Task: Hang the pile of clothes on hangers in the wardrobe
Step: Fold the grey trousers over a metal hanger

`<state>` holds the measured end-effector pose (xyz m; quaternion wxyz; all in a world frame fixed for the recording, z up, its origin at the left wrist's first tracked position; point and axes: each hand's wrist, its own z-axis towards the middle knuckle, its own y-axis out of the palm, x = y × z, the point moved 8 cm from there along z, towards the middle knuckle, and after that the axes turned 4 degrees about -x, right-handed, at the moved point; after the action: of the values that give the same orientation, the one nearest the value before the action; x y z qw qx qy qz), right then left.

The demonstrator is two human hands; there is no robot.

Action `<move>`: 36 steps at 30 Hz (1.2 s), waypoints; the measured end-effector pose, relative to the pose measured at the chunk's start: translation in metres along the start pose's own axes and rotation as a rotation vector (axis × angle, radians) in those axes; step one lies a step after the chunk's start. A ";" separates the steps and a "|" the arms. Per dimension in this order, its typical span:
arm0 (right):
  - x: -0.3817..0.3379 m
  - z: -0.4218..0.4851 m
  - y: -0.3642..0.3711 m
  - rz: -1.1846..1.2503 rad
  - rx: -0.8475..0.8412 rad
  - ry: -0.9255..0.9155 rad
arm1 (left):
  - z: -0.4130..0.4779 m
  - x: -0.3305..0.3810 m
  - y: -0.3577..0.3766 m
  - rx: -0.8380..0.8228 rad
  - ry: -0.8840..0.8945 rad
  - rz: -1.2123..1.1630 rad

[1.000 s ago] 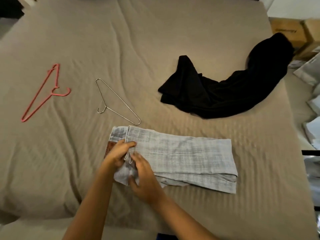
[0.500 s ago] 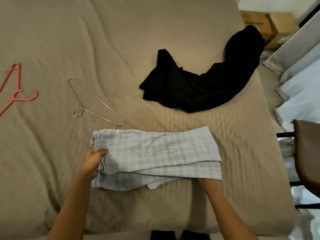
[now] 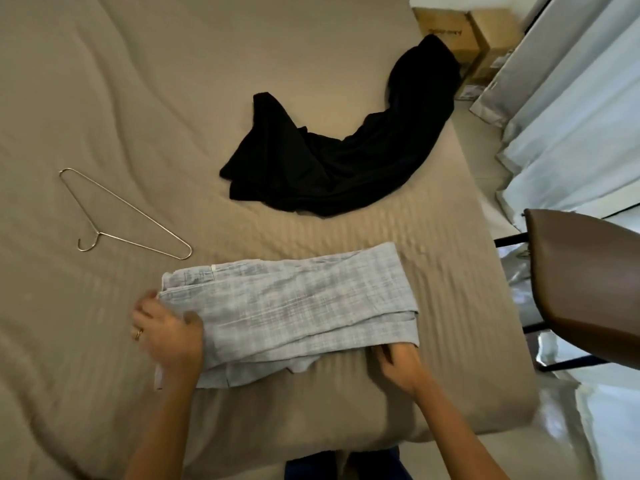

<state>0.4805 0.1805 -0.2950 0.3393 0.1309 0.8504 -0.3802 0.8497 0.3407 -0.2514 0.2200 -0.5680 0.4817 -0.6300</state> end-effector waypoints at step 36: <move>0.057 0.025 -0.014 2.103 0.259 0.573 | -0.088 0.278 0.224 -1.021 0.393 0.145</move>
<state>0.4437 0.1502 -0.3381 0.2675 0.9089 0.3147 0.0572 0.6359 0.0442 -0.2938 -0.1349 -0.4395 0.7960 -0.3937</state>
